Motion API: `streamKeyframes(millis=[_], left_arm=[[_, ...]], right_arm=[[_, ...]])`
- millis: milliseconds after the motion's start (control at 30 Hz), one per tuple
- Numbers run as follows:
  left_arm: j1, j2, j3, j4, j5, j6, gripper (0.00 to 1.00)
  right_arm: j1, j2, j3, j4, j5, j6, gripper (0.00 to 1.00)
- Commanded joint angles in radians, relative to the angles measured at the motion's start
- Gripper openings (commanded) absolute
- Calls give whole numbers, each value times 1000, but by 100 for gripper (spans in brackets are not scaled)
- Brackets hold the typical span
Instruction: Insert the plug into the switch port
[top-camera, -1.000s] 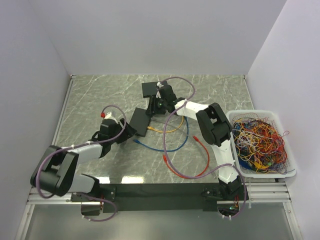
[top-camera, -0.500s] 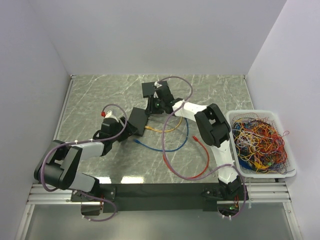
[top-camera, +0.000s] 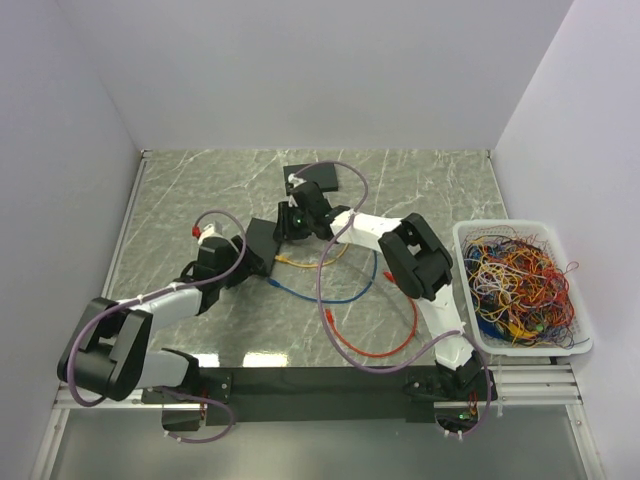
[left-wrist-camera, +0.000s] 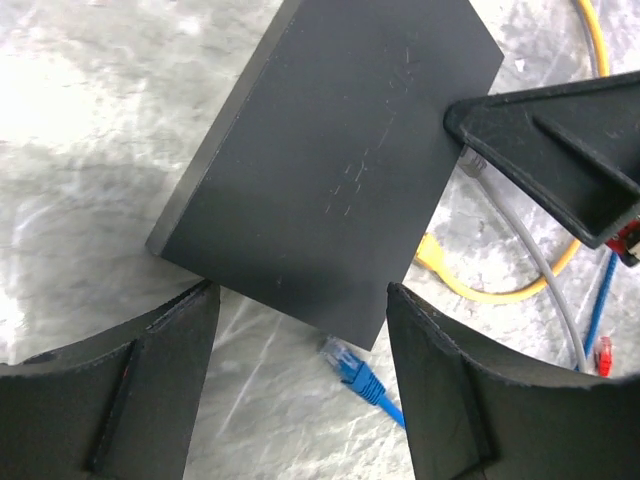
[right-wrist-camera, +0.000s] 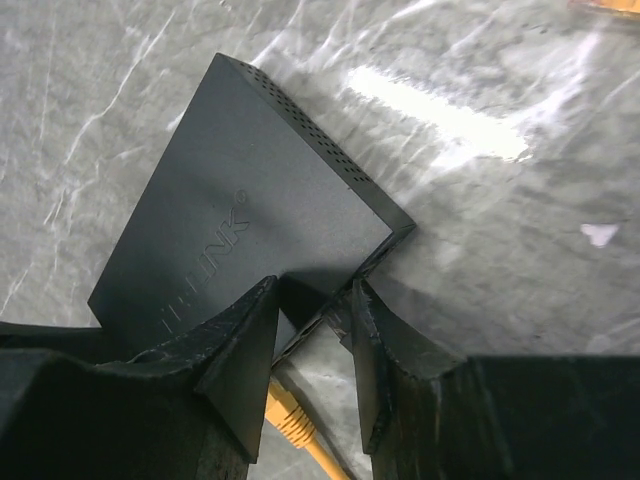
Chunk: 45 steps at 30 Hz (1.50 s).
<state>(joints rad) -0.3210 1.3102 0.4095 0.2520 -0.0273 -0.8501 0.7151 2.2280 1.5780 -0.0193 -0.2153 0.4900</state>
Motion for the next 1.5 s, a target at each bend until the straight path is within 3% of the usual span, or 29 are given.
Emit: streamKeyframes(millis=[0,167,400,600,1033,1467], left_arm=[[-1,-45,12,26,-17,23,73],[22,-100,18,-36,-46,52,74],[62,-149,17,-77,-36,75,75],[86,-198,17,-108,-36,97,75],[118,-255,8,-138,-31,143,75],[132,-284,-25,-103,-8,149,75]], right_arm=[[63,6,-30,-53,-96,13,41],[63,-39,-23,-102,-64,-17,42],[63,-94,0,-192,68,-70,62],[58,-197,-24,-219,160,-129,65],[187,-447,-265,-206,321,-251,63],[280,-375,-320,-225,314,-283,56]])
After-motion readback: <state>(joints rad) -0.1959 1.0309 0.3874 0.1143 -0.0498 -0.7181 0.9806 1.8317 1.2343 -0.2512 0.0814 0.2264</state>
